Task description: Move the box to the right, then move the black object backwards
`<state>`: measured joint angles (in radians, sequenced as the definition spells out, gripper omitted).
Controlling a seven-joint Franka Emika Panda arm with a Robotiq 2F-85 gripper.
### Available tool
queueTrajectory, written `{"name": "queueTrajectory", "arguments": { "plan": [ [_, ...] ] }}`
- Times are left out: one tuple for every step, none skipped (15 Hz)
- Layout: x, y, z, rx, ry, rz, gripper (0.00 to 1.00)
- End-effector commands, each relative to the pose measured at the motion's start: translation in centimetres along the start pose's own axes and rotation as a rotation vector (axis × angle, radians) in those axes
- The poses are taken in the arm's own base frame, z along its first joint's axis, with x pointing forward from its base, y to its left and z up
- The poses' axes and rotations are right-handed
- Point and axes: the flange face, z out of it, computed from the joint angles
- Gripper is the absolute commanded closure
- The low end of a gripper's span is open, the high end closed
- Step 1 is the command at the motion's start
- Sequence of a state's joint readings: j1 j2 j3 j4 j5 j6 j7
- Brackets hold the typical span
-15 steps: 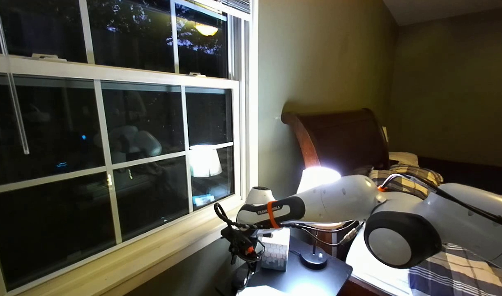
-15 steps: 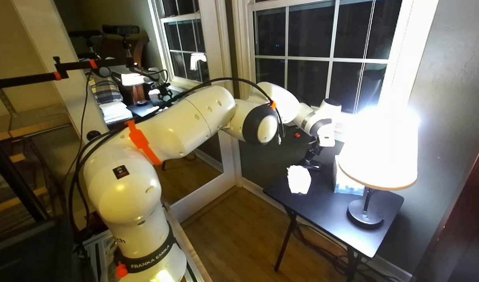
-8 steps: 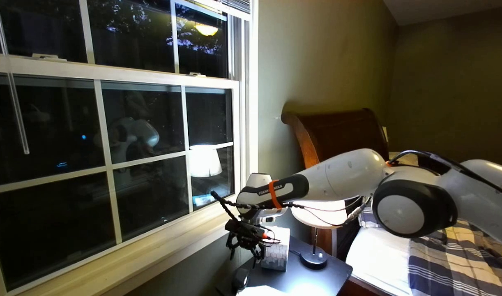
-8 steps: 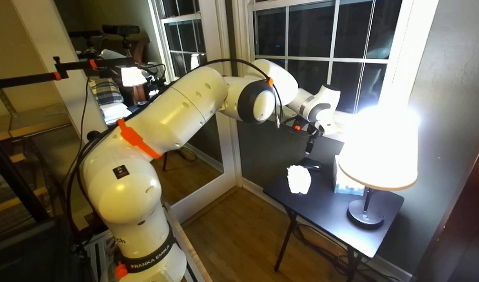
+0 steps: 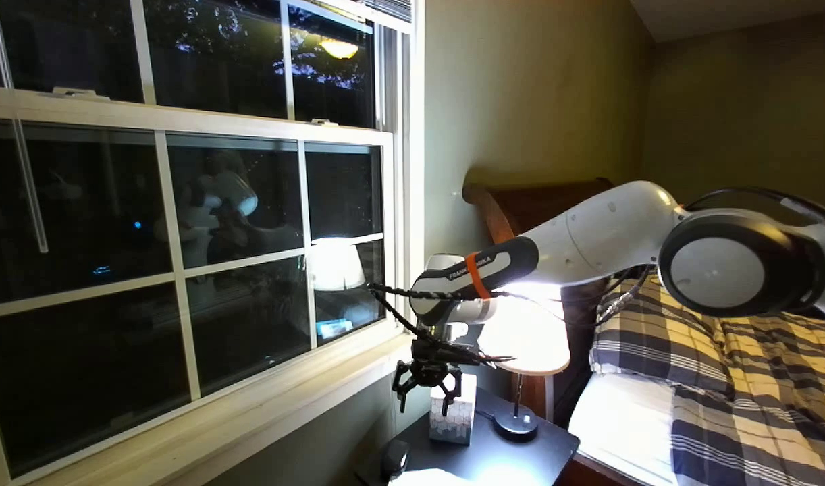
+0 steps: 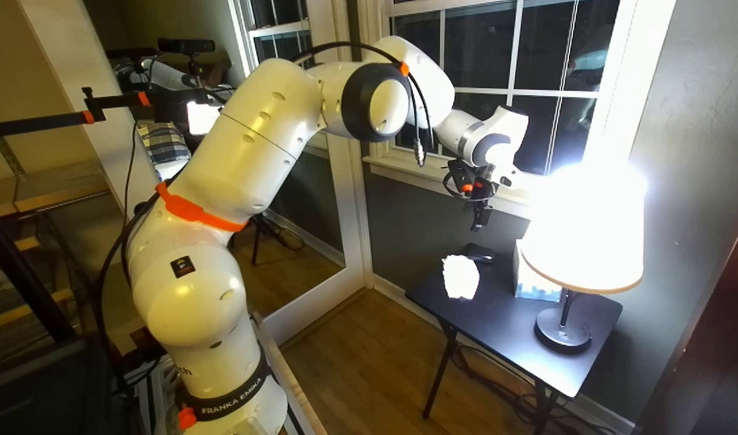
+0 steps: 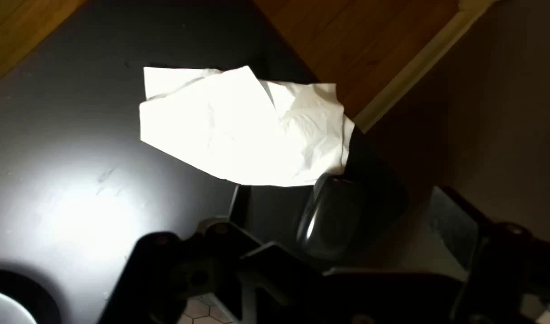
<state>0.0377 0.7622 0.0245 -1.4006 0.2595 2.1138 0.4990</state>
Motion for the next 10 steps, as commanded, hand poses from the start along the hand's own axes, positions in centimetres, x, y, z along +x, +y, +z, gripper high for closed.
{"name": "queueTrajectory", "arguments": {
  "plan": [
    [-3.7, 4.1, -3.6, -0.019, -0.052, -0.195, 0.0],
    [-4.0, 5.1, -4.4, -0.023, -0.062, -0.249, 0.0],
    [-4.1, 5.9, -5.1, -0.026, -0.071, -0.303, 0.0],
    [-4.3, 6.5, -6.0, -0.026, -0.077, -0.359, 0.0],
    [-4.4, 6.9, -6.6, -0.017, -0.071, -0.416, 0.0],
    [-4.3, 7.1, -7.1, -0.007, -0.068, -0.472, 0.0],
    [-3.1, 6.1, -6.5, -0.013, -0.05, -0.38, 0.0],
    [-3.2, 6.5, -7.1, -0.01, -0.047, -0.416, 0.0],
    [-3.3, 6.7, -7.4, -0.008, -0.046, -0.435, 0.0],
    [-3.5, 6.8, -7.4, -0.008, -0.047, -0.446, 0.0]
  ]
}}
